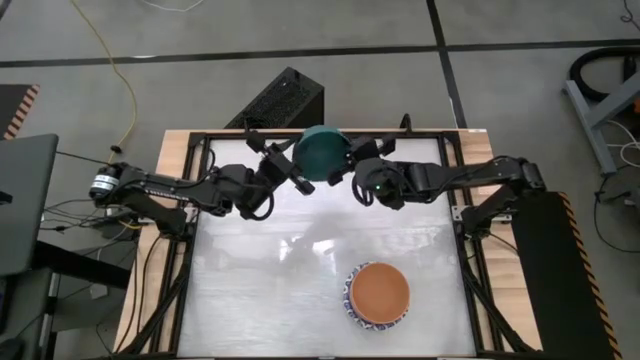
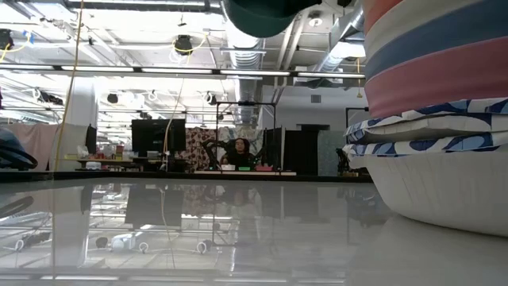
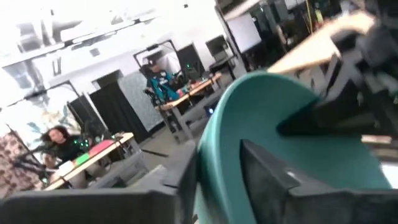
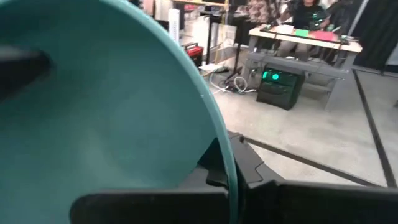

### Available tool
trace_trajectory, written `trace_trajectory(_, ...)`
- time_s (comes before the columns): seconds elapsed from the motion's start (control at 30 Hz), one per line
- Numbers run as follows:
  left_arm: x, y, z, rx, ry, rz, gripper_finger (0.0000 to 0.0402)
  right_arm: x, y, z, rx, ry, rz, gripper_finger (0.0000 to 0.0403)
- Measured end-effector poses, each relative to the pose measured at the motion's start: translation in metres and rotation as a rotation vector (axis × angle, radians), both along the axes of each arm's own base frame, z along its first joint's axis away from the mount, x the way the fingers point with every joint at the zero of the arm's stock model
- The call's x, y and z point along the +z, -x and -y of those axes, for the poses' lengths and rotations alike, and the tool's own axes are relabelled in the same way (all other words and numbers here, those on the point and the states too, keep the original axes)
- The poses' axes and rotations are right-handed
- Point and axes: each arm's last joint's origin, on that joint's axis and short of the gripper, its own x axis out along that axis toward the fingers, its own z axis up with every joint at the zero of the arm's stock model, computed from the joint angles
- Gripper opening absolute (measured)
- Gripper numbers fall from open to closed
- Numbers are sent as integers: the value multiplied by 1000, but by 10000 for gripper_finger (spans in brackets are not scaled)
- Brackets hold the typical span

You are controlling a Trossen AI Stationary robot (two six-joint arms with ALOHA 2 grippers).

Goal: Nest bowls inside each other
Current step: Stack the green bowl on top of the light orange bowl

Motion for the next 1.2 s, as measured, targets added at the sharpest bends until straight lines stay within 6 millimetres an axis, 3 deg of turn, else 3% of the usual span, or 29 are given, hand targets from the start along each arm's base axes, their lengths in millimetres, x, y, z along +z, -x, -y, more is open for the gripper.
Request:
trace_trajectory(0.17, -7, 0, 0, 1, 10, -76, 168, -1, 1, 1, 7, 4, -29, 5)
trace_trajectory(0.27, -3, 4, 8, -16, 51, -61, 196, -1, 7, 11, 2, -18, -47, 4)
trace_trajectory(0.47, 21, 13, 20, -32, 70, -103, 219, 4, 29, 42, 16, -157, -44, 4)
trace_trajectory(0.6, 30, 17, 33, -38, 65, -180, 219, 9, 52, 46, 170, -308, -69, 3)
trace_trajectory(0.73, 52, 30, 54, -87, 74, -194, 220, 13, 83, 28, 388, -590, -87, 3)
trace_trajectory(0.93, 91, 69, 71, -298, 236, -76, 220, 15, 126, -22, 522, -938, -131, 3)
trace_trajectory(1.07, 101, 96, 70, -465, 422, 8, 220, 2, 136, -60, 480, -1061, -180, 3)
trace_trajectory(1.2, 103, 112, 67, -563, 570, 41, 220, -11, 135, -94, 454, -1089, -210, 3)
